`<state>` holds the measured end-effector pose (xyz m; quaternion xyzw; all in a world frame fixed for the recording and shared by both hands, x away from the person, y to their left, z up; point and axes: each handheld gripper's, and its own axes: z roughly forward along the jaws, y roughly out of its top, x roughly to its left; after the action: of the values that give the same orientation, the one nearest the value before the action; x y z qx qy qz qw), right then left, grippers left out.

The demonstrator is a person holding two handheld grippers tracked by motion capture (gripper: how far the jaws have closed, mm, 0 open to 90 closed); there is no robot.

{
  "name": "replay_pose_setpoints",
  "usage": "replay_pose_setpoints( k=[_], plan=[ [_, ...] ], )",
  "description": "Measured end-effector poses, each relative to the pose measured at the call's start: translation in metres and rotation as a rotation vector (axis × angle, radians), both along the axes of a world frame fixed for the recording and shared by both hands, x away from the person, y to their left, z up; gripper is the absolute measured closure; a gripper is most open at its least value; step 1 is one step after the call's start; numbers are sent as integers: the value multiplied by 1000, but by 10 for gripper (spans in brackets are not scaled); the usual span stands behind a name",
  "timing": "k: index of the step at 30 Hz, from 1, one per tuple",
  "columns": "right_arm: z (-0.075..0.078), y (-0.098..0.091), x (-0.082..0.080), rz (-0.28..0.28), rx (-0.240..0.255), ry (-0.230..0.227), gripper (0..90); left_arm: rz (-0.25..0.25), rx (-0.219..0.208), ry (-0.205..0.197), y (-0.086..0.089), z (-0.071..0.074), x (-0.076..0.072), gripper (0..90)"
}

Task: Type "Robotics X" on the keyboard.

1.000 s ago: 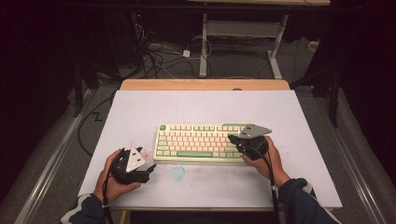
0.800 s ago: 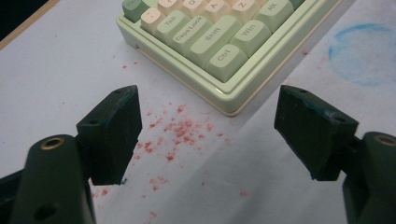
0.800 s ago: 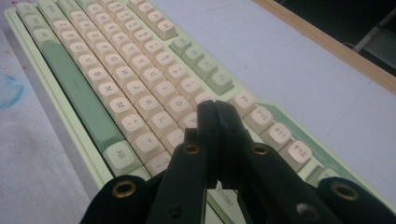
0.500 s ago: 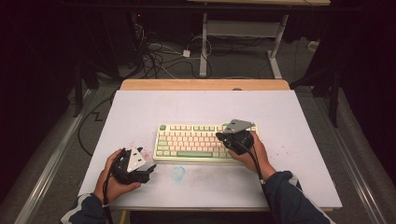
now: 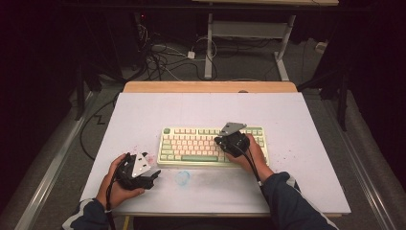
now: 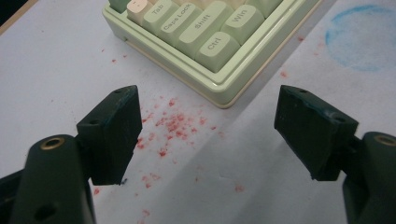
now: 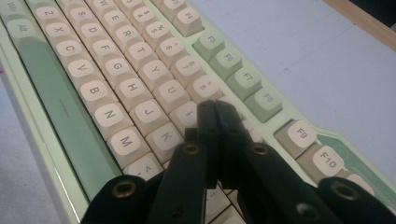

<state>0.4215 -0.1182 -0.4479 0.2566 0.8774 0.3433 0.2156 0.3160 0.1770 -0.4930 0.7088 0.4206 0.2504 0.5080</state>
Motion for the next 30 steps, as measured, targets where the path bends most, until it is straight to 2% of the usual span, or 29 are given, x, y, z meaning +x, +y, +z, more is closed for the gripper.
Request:
replay_pose_setpoints(
  k=[2,5,14,18,24,27,30],
  plan=[
    [-3,3,2,2,-32,8,900,1,6,3,0,-1,0,219],
    [-1,4,1,4,-38,5,900,0,5,3,0,0,0,219],
    [10,-8,-7,2,56,-23,899,0,14,11,-1,-2,1,224],
    [16,-17,-14,-3,94,-44,871,2,16,19,-1,-3,1,226],
    [23,-28,-22,-10,131,-84,747,6,20,24,-1,-3,2,227],
    [26,-32,-27,-6,154,-117,651,9,20,29,-1,-4,2,227],
    [28,-37,-32,-5,156,-134,549,9,26,33,-1,-4,2,227]
  ],
)
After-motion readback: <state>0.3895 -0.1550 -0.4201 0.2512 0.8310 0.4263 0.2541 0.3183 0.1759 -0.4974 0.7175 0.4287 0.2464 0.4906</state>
